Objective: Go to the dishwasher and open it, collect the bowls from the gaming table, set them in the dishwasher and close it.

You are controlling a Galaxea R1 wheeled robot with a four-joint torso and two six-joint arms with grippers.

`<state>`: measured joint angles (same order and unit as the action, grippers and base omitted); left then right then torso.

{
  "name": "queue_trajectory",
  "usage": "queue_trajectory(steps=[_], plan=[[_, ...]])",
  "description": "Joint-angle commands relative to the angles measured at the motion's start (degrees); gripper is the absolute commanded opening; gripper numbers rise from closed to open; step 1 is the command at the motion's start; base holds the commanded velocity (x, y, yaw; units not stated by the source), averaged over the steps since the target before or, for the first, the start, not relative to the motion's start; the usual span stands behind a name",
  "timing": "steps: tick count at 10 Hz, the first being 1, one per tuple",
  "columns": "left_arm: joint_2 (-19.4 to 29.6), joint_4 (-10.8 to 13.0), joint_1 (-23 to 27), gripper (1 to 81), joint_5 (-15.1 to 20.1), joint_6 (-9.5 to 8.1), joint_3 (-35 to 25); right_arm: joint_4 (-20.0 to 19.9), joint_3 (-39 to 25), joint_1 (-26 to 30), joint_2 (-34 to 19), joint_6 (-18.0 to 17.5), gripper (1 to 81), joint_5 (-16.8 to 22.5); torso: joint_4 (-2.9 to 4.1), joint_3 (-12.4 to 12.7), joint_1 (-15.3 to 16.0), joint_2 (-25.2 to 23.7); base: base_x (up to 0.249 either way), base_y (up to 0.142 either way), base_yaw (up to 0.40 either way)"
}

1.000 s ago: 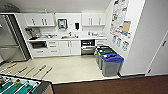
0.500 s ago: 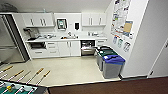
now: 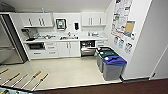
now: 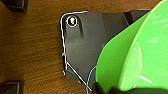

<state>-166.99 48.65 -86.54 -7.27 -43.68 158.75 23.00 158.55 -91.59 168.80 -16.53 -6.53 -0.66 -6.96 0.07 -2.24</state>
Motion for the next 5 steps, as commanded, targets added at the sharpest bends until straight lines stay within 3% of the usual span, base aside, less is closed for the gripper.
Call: queue_trajectory(steps=[1,5], plan=[[0.9,-0.1,2.4,1.0,2.3,0.0,0.4,0.3,0.4,1.6,-0.5,0.2,1.0,2.7,0.0,0.0,0.0,0.0,0.141,0.0,0.0],[0.7,-0.4,2.4,1.0,2.3,0.0,0.4,0.4,0.3,1.7,-0.5,0.2,1.0,2.7,0.0,0.0,0.0,0.0,0.142,0.0,0.0]])
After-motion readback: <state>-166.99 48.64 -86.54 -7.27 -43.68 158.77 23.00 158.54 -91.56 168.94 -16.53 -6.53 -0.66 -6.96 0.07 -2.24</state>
